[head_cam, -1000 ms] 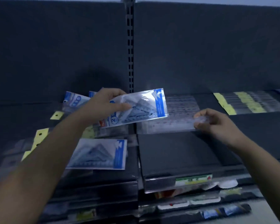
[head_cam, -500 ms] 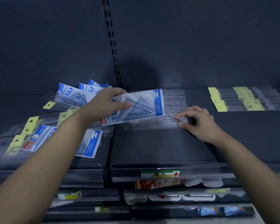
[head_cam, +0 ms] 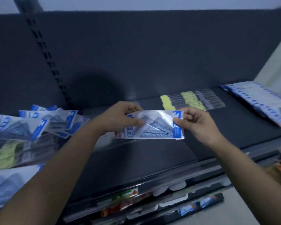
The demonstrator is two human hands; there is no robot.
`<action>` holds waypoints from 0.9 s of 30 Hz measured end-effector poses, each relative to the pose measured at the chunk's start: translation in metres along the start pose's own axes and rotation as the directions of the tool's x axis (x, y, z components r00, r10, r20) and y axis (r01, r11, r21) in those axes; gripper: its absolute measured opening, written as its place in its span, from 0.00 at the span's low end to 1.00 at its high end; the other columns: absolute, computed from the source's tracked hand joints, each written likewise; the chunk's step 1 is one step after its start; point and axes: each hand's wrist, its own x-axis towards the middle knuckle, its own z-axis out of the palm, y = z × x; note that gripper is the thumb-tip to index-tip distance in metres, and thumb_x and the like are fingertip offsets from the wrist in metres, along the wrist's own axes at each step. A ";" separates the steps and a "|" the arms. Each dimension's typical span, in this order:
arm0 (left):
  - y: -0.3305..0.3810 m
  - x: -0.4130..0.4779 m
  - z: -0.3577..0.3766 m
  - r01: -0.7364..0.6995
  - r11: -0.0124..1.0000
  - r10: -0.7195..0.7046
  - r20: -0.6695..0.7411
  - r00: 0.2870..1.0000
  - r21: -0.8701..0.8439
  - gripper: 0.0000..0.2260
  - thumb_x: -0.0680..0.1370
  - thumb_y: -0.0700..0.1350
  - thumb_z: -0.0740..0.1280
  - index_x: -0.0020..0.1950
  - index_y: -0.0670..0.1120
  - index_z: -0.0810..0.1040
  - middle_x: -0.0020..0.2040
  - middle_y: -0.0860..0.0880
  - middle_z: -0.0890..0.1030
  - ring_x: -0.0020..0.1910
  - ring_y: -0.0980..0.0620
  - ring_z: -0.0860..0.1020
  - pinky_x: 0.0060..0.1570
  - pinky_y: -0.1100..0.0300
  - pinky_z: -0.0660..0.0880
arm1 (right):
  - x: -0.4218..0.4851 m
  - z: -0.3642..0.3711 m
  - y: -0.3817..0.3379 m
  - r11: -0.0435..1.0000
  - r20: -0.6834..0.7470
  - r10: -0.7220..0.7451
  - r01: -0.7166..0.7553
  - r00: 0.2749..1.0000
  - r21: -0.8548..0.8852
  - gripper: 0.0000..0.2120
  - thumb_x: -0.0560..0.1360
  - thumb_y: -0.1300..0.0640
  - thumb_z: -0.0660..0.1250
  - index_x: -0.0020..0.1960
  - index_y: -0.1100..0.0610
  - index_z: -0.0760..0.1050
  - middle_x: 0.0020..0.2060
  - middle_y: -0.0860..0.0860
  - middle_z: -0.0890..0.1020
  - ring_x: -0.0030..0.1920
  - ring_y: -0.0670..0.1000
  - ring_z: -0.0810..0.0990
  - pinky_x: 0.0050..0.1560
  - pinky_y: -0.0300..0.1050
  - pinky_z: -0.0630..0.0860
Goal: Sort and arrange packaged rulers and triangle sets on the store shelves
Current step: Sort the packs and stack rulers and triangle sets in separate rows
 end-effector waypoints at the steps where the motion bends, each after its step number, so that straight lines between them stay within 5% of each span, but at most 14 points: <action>1: 0.010 0.010 0.011 -0.014 1.000 0.014 0.022 1.000 -0.010 0.08 0.71 0.43 0.75 0.48 0.46 0.81 0.44 0.50 0.85 0.41 0.57 0.82 0.41 0.65 0.78 | -0.003 -0.021 -0.002 1.000 -0.043 -0.003 0.004 0.999 0.016 0.08 0.72 0.71 0.67 0.39 0.60 0.78 0.30 0.51 0.80 0.33 0.48 0.78 0.39 0.39 0.76; 8: 0.083 0.085 0.114 -0.097 0.995 0.096 0.024 0.995 0.001 0.09 0.69 0.39 0.76 0.46 0.47 0.81 0.41 0.50 0.85 0.38 0.56 0.82 0.37 0.64 0.78 | -0.031 -0.183 0.003 0.999 -0.244 0.043 -0.049 0.969 -0.016 0.06 0.72 0.67 0.69 0.40 0.58 0.78 0.32 0.50 0.83 0.33 0.47 0.81 0.33 0.37 0.76; 14: 0.139 0.147 0.235 -0.089 0.982 0.090 -0.005 0.996 -0.164 0.13 0.68 0.33 0.75 0.50 0.41 0.79 0.41 0.47 0.85 0.40 0.53 0.83 0.41 0.58 0.81 | -0.045 -0.327 0.021 0.981 -0.338 0.048 -0.108 0.940 -0.162 0.07 0.72 0.63 0.71 0.37 0.56 0.77 0.33 0.53 0.78 0.36 0.52 0.77 0.41 0.47 0.72; 20: 0.177 0.207 0.316 -0.034 0.981 0.028 -0.032 0.999 -0.192 0.16 0.67 0.35 0.77 0.50 0.47 0.78 0.46 0.47 0.84 0.42 0.54 0.84 0.41 0.62 0.79 | -0.025 -0.428 0.034 0.941 -0.373 0.004 -0.130 0.928 -0.312 0.06 0.73 0.63 0.70 0.39 0.57 0.76 0.42 0.61 0.81 0.42 0.53 0.79 0.41 0.44 0.76; 24: 0.188 0.245 0.346 -0.029 0.997 0.026 -0.038 0.999 -0.067 0.17 0.66 0.38 0.78 0.50 0.52 0.78 0.52 0.46 0.80 0.48 0.50 0.81 0.50 0.54 0.79 | 0.007 -0.475 0.051 0.887 -0.329 -0.015 -0.140 0.944 -0.441 0.04 0.74 0.60 0.70 0.41 0.58 0.77 0.41 0.57 0.82 0.41 0.51 0.79 0.41 0.46 0.76; 27: 0.186 0.269 0.361 -0.051 0.983 0.054 -0.012 0.998 0.174 0.20 0.66 0.42 0.78 0.52 0.56 0.77 0.53 0.51 0.77 0.53 0.55 0.76 0.49 0.65 0.73 | 0.031 -0.496 0.071 0.814 -0.198 0.005 -0.119 0.980 -0.569 0.04 0.73 0.57 0.70 0.41 0.53 0.77 0.39 0.48 0.82 0.42 0.49 0.79 0.41 0.44 0.75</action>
